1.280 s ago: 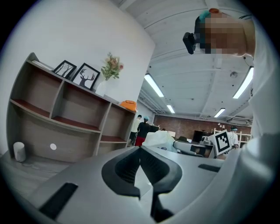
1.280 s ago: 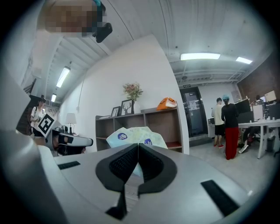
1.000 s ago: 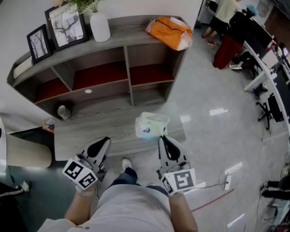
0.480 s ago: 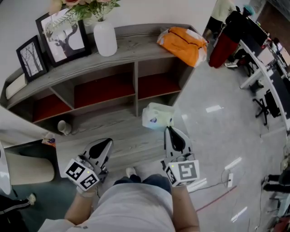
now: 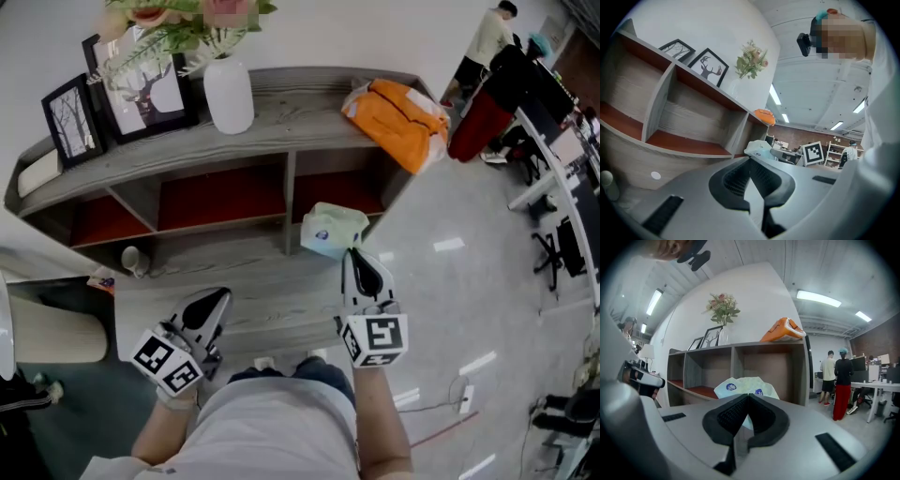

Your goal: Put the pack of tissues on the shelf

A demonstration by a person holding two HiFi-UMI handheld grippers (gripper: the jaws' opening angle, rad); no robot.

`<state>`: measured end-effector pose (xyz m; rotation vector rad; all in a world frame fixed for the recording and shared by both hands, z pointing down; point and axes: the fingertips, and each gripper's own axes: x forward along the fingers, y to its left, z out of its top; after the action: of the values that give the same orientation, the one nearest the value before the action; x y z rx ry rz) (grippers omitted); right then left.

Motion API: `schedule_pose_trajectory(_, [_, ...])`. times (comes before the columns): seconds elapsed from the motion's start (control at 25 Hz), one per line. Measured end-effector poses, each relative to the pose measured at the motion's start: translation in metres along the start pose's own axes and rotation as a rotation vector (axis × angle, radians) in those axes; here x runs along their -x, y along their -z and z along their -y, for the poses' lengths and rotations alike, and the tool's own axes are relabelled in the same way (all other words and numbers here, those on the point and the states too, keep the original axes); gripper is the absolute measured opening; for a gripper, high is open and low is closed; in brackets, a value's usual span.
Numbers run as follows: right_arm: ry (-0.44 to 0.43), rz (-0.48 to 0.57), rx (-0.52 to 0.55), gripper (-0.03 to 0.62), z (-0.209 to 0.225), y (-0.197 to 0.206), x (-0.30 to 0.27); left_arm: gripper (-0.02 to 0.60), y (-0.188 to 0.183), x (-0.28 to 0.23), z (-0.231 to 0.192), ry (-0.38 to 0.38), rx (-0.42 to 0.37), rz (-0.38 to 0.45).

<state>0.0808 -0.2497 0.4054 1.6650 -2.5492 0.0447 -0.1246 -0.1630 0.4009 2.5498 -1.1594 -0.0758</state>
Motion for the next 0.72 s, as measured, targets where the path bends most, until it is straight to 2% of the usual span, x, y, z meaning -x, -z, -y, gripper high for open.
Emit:
schedule_pose_trajectory(0.44, [-0.126,-0.098,0.027,0.02,0.039,0.035,-0.07,0.017,-0.003,-0.009,0.011,-0.19,0.014,0.037])
schedule_pose_trajectory(0.72, [-0.2,-0.146,0.086,0.021,0.042,0.063,-0.114,0.017,0.006,-0.004,0.013,-0.318,0.029,0.041])
